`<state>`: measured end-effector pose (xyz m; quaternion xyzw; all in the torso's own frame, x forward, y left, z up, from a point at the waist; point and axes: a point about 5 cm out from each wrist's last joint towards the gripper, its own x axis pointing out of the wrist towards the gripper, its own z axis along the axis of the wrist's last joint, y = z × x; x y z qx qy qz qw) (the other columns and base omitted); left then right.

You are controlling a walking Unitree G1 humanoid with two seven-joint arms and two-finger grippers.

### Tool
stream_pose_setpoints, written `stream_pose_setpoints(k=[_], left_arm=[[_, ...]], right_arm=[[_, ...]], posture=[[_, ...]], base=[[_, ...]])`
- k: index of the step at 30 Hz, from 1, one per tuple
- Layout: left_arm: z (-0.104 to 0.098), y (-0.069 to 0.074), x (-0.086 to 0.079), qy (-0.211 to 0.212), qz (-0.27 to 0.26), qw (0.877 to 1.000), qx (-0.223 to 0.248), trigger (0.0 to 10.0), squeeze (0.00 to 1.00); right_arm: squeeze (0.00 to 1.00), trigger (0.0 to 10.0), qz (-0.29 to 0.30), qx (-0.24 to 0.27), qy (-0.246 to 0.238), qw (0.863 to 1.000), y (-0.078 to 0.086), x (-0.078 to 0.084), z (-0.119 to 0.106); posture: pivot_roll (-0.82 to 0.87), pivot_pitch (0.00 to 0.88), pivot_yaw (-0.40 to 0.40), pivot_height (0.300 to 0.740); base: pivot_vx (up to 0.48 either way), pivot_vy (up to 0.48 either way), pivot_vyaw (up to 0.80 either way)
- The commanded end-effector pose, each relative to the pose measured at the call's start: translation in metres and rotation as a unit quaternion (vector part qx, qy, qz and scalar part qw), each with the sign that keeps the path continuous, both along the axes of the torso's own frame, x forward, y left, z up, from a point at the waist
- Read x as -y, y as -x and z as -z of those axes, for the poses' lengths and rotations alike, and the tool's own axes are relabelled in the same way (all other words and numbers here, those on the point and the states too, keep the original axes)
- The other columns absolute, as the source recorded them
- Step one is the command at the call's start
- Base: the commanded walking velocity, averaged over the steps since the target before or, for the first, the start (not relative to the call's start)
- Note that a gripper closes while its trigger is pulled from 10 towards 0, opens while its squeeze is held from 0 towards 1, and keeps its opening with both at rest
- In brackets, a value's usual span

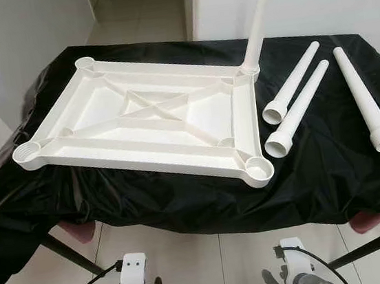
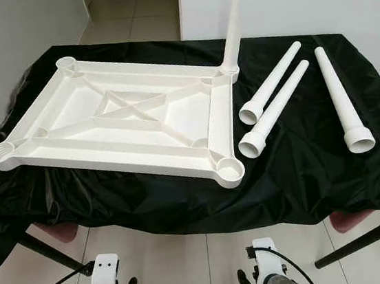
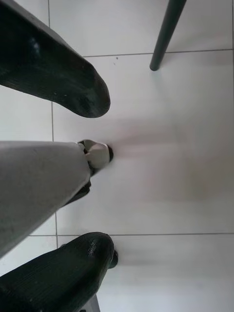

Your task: Building children table

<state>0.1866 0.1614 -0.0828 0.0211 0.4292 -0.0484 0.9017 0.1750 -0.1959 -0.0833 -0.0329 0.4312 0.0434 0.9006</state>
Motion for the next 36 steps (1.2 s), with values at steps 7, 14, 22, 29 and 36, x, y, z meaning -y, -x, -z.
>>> stream_pose_setpoints(k=[7,14,22,29,36], left_arm=[[0.001,0.001,-0.003,-0.024,-0.014,1.0,-0.009,10.0,0.0],[0.001,0.001,-0.004,-0.032,-0.003,0.999,-0.01,10.0,0.0],[0.007,0.016,-0.011,-0.043,0.004,0.999,-0.019,10.0,0.0],[0.008,0.02,-0.016,-0.039,-0.006,0.999,-0.026,10.0,0.0],[0.008,0.02,-0.015,-0.04,0.002,0.999,-0.027,10.0,0.0]], right_arm=[[0.0,10.0,0.014,-0.03,0.0,0.999,0.016,-0.002,0.008],[0.0,10.0,0.013,-0.035,0.002,0.999,0.018,-0.002,0.009],[0.0,10.0,0.024,-0.042,0.016,0.999,0.024,0.011,0.01],[0.0,10.0,0.026,-0.033,0.012,0.999,0.017,0.005,0.008],[0.0,10.0,0.03,-0.031,0.0,0.999,0.015,0.001,0.008]], posture=[[0.0,0.0,0.002,0.74],[0.01,0.0,-0.003,0.74],[0.01,0.0,0.01,0.74],[0.01,0.0,0.023,0.74],[0.0,0.0,0.027,0.74]], base=[[0.0,0.0,0.0],[0.0,0.0,0.0],[0.0,0.0,0.0],[0.0,0.0,0.0],[0.0,0.0,0.0]])
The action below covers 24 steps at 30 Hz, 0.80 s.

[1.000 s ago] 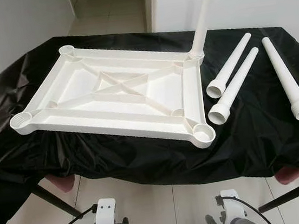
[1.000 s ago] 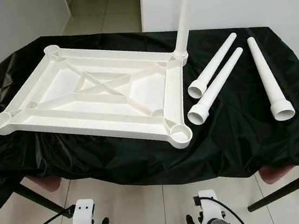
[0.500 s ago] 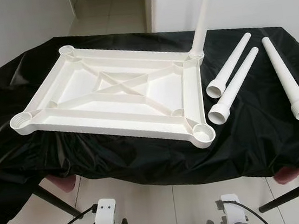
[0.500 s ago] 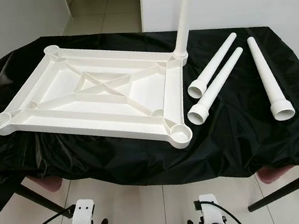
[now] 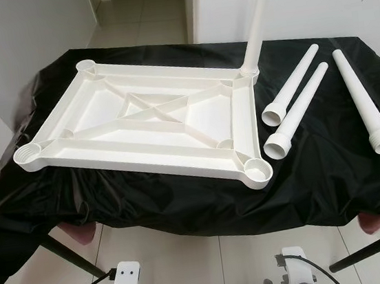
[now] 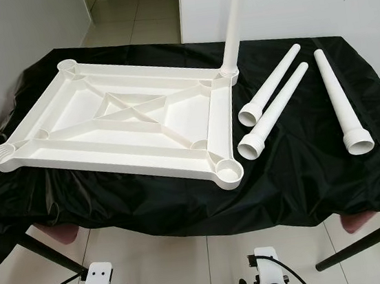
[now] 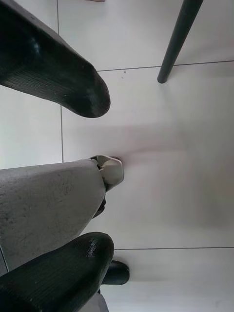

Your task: Building children table

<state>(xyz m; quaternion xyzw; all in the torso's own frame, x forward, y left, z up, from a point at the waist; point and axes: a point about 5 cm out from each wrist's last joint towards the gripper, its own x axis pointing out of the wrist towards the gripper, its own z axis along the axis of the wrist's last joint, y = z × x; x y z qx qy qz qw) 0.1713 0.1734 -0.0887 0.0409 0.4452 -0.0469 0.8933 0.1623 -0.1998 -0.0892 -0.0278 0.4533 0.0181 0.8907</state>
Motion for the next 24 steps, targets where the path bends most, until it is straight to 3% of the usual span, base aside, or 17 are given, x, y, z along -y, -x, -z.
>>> stream_pose_setpoints(k=[1,24], left_arm=[[0.0023,0.0049,-0.0034,-0.021,-0.005,1.0,-0.009,10.0,0.0],[0.0033,0.0072,-0.0011,-0.022,0.004,1.0,-0.01,10.0,0.0]], right_arm=[[0.0,10.0,0.005,-0.007,-0.008,1.0,0.002,-0.0029,0.0016],[0.0,10.0,-0.009,-0.018,0.008,1.0,0.0027,0.0054,0.001]], posture=[[0.0,0.0,0.027,0.74],[0.01,0.0,0.011,0.74]], base=[[0.0,0.0,0.0],[0.0,0.0,0.0]])
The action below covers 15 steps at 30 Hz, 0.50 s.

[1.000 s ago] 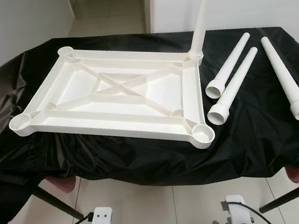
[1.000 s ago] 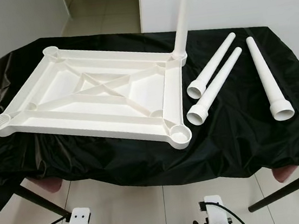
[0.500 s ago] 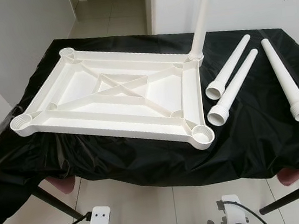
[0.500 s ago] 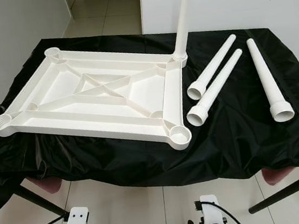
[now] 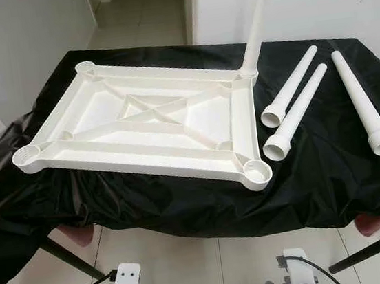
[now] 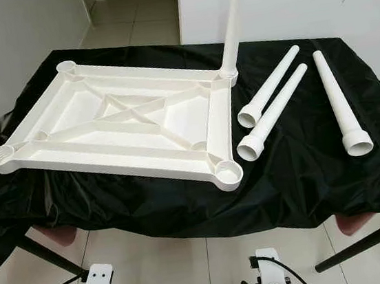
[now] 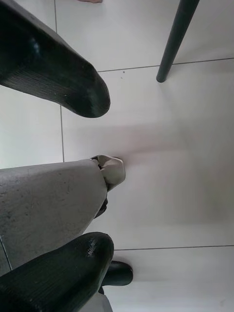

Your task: Building children table

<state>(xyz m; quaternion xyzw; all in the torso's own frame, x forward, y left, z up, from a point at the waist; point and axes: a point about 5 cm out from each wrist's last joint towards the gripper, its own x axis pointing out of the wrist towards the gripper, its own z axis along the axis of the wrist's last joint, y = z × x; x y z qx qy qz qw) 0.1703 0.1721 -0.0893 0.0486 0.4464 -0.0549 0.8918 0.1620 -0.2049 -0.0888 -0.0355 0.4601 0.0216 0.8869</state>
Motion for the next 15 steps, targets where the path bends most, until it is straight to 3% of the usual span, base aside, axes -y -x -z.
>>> stream_pose_setpoints(k=[1,15], left_arm=[[0.0028,0.0061,-0.0022,-0.019,-0.007,1.0,-0.009,10.0,0.0],[0.0014,0.0018,-0.0004,-0.017,-0.002,1.0,-0.008,10.0,0.0]], right_arm=[[0.0,10.0,-0.003,-0.01,0.002,1.0,0.0023,0.0003,0.0013],[0.0,10.0,0.0,-0.013,0.005,1.0,0.0039,0.0017,0.0018]], posture=[[0.01,0.0,0.01,0.74],[0.01,0.0,0.019,0.74]], base=[[0.0,0.0,0.0],[0.0,0.0,0.0]])
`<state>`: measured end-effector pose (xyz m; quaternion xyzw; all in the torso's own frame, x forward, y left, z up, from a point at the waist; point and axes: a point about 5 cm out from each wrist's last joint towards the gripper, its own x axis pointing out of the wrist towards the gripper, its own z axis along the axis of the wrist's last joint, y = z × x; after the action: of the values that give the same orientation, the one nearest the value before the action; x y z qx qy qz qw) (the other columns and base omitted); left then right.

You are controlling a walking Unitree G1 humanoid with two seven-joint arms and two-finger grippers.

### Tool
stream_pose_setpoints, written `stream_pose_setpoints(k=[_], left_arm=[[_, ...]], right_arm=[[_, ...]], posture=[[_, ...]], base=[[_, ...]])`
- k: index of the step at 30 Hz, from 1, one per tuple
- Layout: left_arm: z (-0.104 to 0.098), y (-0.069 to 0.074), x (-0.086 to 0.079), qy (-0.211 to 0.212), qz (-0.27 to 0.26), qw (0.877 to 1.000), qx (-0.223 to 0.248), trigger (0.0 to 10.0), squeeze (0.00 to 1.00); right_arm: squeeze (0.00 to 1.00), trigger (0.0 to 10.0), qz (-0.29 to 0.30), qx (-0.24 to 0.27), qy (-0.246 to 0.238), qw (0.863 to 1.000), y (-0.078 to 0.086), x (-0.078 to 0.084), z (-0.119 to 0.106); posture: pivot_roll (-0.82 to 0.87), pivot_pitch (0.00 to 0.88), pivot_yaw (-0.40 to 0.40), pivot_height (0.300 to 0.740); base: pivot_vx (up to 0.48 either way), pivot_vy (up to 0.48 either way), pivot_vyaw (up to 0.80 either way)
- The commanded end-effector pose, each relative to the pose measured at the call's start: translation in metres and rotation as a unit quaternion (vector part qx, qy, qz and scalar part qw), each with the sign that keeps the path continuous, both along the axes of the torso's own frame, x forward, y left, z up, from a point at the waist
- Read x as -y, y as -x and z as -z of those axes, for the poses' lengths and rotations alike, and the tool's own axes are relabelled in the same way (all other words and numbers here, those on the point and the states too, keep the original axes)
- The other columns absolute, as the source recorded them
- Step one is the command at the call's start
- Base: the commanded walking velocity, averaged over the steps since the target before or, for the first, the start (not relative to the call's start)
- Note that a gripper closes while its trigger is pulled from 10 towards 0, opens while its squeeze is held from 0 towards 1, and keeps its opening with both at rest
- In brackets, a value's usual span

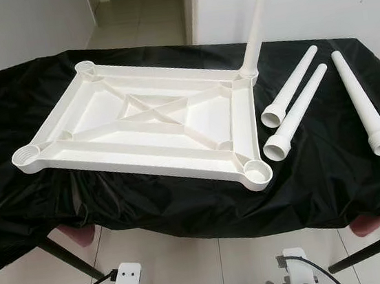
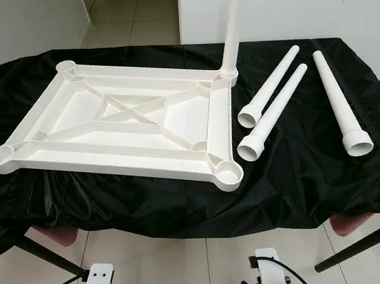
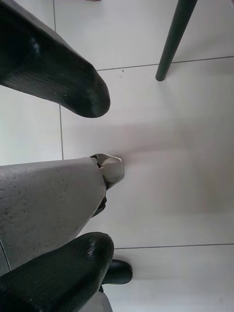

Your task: Building children table

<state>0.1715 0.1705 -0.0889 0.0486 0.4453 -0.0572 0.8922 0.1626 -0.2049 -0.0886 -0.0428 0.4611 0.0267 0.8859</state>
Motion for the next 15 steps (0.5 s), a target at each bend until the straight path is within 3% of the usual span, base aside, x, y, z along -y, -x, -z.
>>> stream_pose_setpoints(k=[1,15], left_arm=[[0.0016,0.0024,-0.0019,-0.019,-0.005,1.0,-0.009,10.0,0.0],[-0.0006,-0.003,0.001,-0.014,0.002,1.0,-0.002,10.0,0.0]], right_arm=[[0.0,10.0,0.013,-0.011,0.0,1.0,0.0046,0.002,0.002],[0.0,10.0,0.021,-0.007,-0.004,1.0,0.0042,0.0011,0.0019]], posture=[[0.01,0.0,0.019,0.74],[-0.01,0.0,0.026,0.74]], base=[[0.0,0.0,0.0],[0.0,0.0,0.0]])
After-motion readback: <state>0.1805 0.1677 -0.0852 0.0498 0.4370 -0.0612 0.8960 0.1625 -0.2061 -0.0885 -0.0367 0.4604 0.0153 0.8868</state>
